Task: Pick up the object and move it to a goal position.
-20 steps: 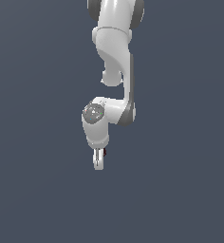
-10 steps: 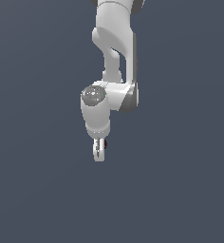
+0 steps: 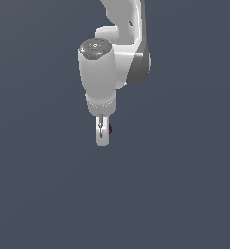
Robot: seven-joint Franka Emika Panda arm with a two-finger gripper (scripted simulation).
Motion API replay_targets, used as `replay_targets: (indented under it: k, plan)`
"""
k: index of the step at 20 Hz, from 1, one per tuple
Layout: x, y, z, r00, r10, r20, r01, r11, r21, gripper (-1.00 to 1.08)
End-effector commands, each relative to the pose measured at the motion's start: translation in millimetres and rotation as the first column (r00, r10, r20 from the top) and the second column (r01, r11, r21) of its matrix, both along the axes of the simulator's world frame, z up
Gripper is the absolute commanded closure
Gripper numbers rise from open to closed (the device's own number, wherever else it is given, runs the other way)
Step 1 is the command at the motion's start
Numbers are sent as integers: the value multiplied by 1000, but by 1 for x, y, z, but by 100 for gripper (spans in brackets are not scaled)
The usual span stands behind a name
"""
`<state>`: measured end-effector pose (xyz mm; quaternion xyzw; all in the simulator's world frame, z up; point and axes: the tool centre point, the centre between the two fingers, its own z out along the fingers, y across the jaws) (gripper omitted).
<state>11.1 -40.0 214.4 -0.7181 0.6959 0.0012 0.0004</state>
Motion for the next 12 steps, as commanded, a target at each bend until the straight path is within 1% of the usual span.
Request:
replay_targets:
  k: [1, 12]
  plan:
    - [-6, 3, 31, 1000, -1, 0, 1, 1000, -1, 108]
    - [-26, 15, 161, 1000, -1, 1, 1, 1000, -3, 108]
